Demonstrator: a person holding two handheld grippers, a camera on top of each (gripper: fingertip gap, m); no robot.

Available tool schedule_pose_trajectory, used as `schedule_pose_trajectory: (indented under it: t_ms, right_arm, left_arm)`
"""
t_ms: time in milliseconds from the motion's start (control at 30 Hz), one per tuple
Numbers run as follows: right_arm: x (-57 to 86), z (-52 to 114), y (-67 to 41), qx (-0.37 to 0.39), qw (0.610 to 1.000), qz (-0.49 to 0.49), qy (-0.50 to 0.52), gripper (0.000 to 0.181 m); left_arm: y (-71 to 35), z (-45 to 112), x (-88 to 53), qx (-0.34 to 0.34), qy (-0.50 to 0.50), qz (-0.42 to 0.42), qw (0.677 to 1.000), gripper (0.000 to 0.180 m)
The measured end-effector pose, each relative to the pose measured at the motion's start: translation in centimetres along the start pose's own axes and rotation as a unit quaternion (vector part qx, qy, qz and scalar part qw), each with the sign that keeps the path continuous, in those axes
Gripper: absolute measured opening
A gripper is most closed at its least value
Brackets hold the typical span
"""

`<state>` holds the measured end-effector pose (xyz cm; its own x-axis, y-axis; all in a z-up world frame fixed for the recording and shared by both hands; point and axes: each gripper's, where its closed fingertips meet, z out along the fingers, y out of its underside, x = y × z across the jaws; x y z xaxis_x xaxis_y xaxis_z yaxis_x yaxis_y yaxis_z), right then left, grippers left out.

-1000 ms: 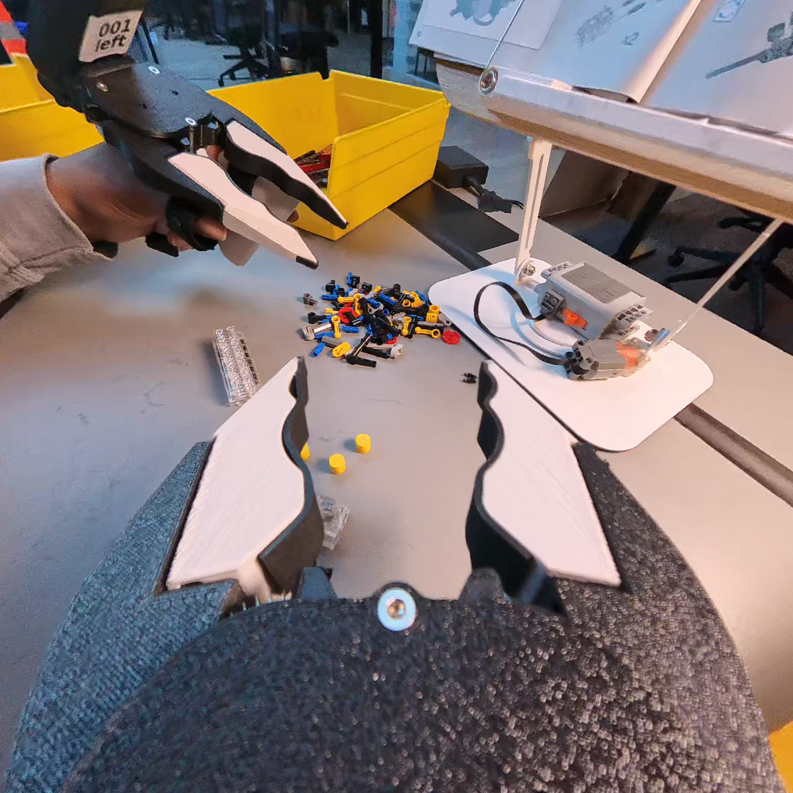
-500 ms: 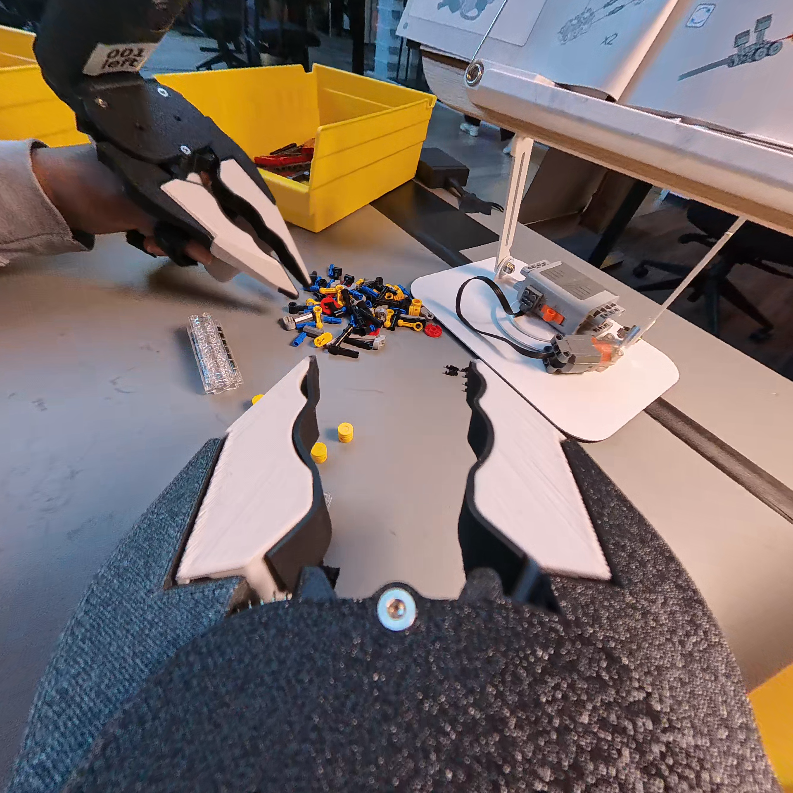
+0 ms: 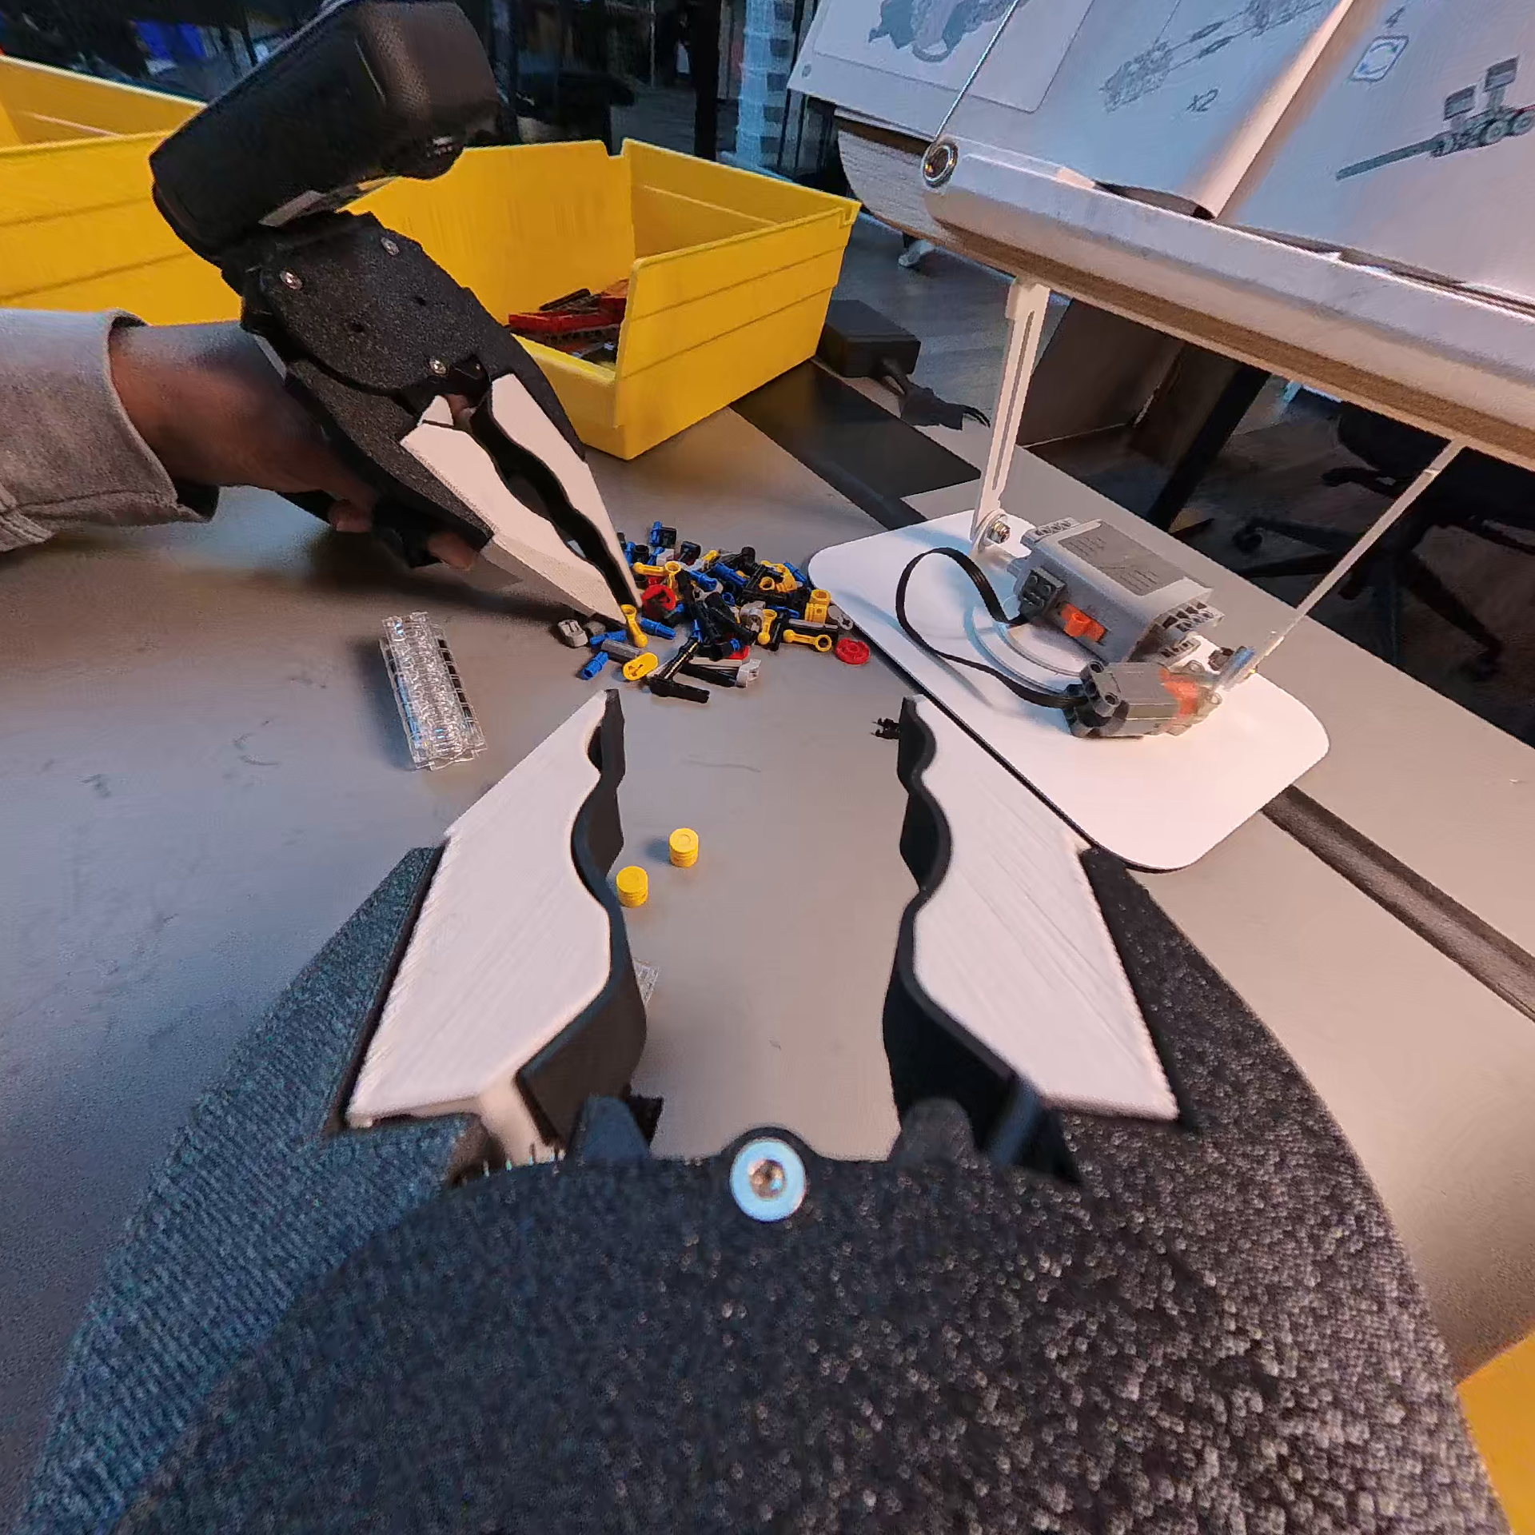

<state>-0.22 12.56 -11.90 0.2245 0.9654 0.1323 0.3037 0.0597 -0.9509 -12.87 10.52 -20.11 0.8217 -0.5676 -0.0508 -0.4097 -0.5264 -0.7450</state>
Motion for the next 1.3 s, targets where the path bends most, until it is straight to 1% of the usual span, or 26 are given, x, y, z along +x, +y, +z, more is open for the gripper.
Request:
schedule_pose_trajectory:
  t_ms: [367,600,800,867,967,1033,1133,1300]
  right_arm:
    - [0.1,-0.1,-0.1,0.004,1.0,-0.003,0.004,0.064]
    - [0.1,0.0,-0.1,0.004,1.0,-0.005,0.004,0.064]
    - [0.2,-0.1,-0.1,0.006,1.0,-0.002,0.005,0.064]
    - [0.2,-0.1,-0.2,0.007,1.0,-0.003,0.006,0.064]
    - [0.1,-0.1,-0.3,0.012,1.0,-0.007,0.004,0.063]
    - [-0.2,-0.2,-0.5,0.019,1.0,-0.014,0.002,0.061]
    - [-1.0,-0.2,-1.0,0.031,0.999,-0.031,-0.012,0.053]
    - [-2.5,-0.6,-2.4,0.066,0.996,-0.056,-0.032,0.037]
  left_arm:
    - [-0.2,-0.9,-0.6,0.013,-0.01,0.001,1.0,0.005]
    - [0.2,-1.2,-1.7,0.011,-0.027,-0.029,0.999,0.005]
    - [0.1,-1.0,-1.5,0.014,-0.027,-0.027,0.999,0.005]
    - [-0.4,-1.1,-1.2,0.027,-0.018,-0.035,0.999,0.005]
    - [-1.9,-1.7,-0.4,0.071,0.023,-0.074,0.994,0.005]
    - [-3.4,-2.3,0.9,0.113,0.081,-0.114,0.984,0.005]
    - [-6.4,-3.7,3.8,0.187,0.197,-0.176,0.946,0.005]
    - [-9.4,-5.5,7.4,0.24,0.323,-0.235,0.885,0.005]
